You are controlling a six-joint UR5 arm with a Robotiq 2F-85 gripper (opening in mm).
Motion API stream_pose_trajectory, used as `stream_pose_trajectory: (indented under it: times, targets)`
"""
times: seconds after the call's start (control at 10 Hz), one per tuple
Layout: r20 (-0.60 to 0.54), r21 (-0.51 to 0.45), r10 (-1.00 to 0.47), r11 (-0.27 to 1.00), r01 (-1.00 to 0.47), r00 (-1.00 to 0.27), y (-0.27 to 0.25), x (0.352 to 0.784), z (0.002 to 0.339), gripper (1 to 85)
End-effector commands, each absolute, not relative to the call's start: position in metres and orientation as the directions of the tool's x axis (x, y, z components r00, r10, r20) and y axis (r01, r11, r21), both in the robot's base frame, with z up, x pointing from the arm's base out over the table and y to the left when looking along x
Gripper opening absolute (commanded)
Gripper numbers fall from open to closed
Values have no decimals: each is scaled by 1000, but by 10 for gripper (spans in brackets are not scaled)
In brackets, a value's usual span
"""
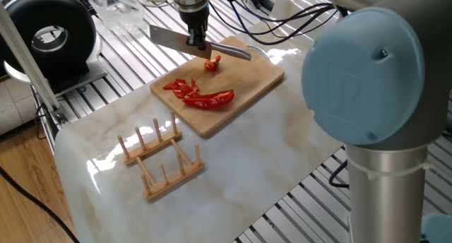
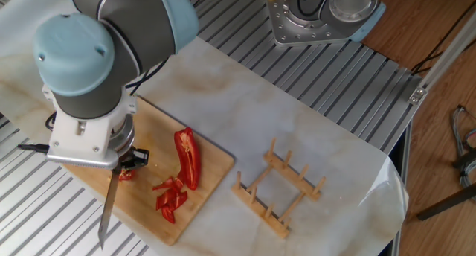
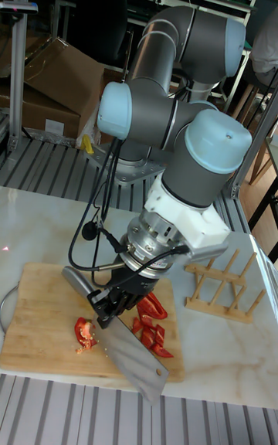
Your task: Chop the chili peppers
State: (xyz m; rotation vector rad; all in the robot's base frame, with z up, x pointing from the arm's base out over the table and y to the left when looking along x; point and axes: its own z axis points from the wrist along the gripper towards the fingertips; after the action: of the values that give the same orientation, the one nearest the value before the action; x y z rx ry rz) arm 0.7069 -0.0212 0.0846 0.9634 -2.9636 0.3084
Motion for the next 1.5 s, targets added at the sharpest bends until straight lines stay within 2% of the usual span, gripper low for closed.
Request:
stream_pose_trajectory:
  times: [0.0,0.3,0.5,0.9,1.1,1.4]
  targets:
    - [71,-170,-607,774,-609,-791,-25,707,74,13]
    - [70,-152,-639,752,-642,-766,-21,707,69,13]
    - [72,-95,-659,742,-663,-749,-10,697,71,13]
    - [83,-42,-777,623,-781,-624,-4,681,83,13]
    - [87,-46,-832,545,-837,-547,-6,678,92,13]
    - [80,-34,-860,503,-864,-504,-3,671,99,13]
